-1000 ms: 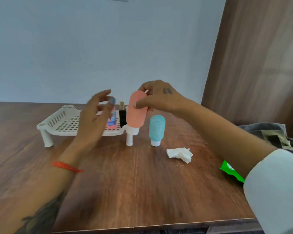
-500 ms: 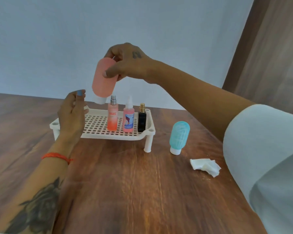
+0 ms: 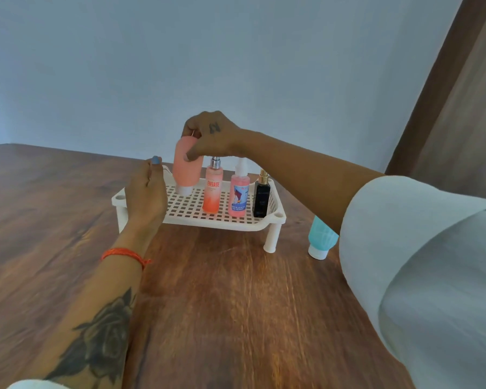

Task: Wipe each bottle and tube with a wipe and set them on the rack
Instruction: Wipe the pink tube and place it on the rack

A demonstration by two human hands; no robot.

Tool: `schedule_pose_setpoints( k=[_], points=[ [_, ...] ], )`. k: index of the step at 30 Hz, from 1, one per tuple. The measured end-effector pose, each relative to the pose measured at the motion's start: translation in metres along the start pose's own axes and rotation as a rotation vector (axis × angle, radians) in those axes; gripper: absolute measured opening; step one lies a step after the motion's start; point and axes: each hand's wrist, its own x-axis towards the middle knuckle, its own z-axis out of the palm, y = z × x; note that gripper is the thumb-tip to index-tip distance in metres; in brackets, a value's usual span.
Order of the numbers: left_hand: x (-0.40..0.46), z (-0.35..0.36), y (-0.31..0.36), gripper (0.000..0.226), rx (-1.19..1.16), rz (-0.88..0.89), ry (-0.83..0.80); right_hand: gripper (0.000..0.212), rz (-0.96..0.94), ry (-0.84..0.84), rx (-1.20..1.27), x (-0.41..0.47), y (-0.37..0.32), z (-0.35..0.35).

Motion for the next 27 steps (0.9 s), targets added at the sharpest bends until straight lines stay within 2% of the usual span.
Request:
schedule_pose_setpoints(
  k=[9,18,21,27],
  points=[
    [0.003,0.000,-0.001,0.026,0.034,-0.021,-0.016,0.033,-0.014,-0.086,-0.055,-0.003,0.006,0.015],
    [0.003,0.001,-0.001,0.027,0.031,-0.040,-0.019,0.037,-0.023,-0.092,-0.103,-0.003,0.007,0.019],
    [0.003,0.001,-0.001,0.031,0.051,-0.025,-0.017,0.037,-0.010,-0.097,-0.090,-0.003,0.006,0.017],
    [-0.001,-0.002,0.001,0.026,0.080,0.056,0.009,0.044,-0.002,-0.083,-0.030,-0.013,0.004,0.005]
  ],
)
